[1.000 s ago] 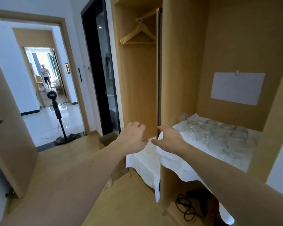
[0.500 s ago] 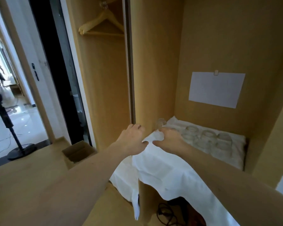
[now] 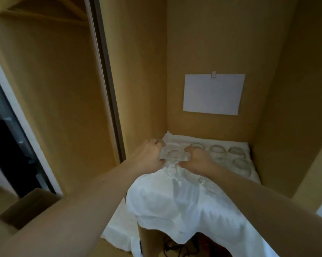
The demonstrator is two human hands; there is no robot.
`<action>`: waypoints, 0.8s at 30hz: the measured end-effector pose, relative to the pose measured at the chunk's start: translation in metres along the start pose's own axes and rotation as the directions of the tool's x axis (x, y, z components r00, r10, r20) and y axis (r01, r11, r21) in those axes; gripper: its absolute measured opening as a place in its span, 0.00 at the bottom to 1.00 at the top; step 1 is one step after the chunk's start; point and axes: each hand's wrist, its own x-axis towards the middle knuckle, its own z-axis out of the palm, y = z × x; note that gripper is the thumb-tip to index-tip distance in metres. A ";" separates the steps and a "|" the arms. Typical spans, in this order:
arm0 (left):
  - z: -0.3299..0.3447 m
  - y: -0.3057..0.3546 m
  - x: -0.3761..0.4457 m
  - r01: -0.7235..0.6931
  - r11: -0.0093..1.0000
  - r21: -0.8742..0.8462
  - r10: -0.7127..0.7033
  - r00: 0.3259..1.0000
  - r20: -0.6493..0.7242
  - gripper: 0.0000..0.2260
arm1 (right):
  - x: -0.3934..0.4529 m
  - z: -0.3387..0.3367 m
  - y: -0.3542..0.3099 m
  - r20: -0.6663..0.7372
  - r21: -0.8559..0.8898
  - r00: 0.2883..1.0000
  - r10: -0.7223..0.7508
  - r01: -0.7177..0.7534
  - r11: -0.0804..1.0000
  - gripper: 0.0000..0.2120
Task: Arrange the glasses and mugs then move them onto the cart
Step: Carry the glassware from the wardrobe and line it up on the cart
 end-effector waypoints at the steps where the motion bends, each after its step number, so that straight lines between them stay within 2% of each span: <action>1: -0.002 -0.006 0.011 -0.021 1.000 -0.011 0.021 1.000 0.003 0.26 | 0.005 -0.003 0.003 -0.022 0.015 0.999 0.034 -0.034 0.999 0.24; 4: -0.005 -0.014 0.039 -0.070 0.996 -0.063 0.071 0.997 0.014 0.26 | 0.015 -0.012 0.012 -0.081 0.065 0.988 0.134 -0.129 0.990 0.28; 8: 0.003 -0.020 0.062 -0.152 0.984 -0.094 0.154 0.988 0.015 0.29 | 0.024 -0.012 0.026 -0.119 0.030 0.967 0.224 -0.222 0.975 0.29; 14: 0.022 -0.025 0.095 -0.232 0.966 -0.116 0.238 0.970 0.044 0.29 | 0.029 -0.006 0.042 -0.131 0.029 0.926 0.354 -0.354 0.935 0.29; 18: 0.033 -0.014 0.117 -0.244 0.960 -0.135 0.258 0.962 0.094 0.31 | 0.037 -0.011 0.058 -0.131 -0.016 0.910 0.393 -0.398 0.917 0.27; 24: 0.054 0.008 0.158 -0.250 0.956 -0.154 0.270 0.955 0.125 0.29 | 0.071 -0.020 0.086 -0.139 -0.071 0.909 0.393 -0.405 0.912 0.33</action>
